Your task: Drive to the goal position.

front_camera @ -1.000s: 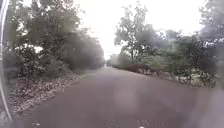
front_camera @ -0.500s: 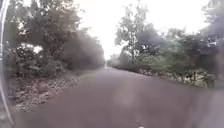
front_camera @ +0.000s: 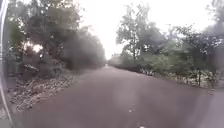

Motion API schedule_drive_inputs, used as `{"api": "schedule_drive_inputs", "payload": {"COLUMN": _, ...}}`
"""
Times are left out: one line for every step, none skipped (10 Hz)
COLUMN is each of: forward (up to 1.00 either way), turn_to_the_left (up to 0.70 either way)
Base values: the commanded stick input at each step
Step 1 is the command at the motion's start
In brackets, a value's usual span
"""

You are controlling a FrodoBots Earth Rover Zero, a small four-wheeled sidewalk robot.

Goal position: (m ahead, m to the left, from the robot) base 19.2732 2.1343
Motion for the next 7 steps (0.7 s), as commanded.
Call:
{"api": "schedule_drive_inputs", "payload": {"forward": 0.70, "turn_to_the_left": 0.01}}
{"api": "schedule_drive_inputs", "payload": {"forward": 0.70, "turn_to_the_left": 0.01}}
{"api": "schedule_drive_inputs", "payload": {"forward": 0.70, "turn_to_the_left": 0.01}}
{"api": "schedule_drive_inputs", "payload": {"forward": 0.70, "turn_to_the_left": 0.01}}
{"api": "schedule_drive_inputs", "payload": {"forward": 0.70, "turn_to_the_left": 0.01}}
{"api": "schedule_drive_inputs", "payload": {"forward": 0.70, "turn_to_the_left": 0.01}}
{"api": "schedule_drive_inputs", "payload": {"forward": 0.70, "turn_to_the_left": 0.04}}
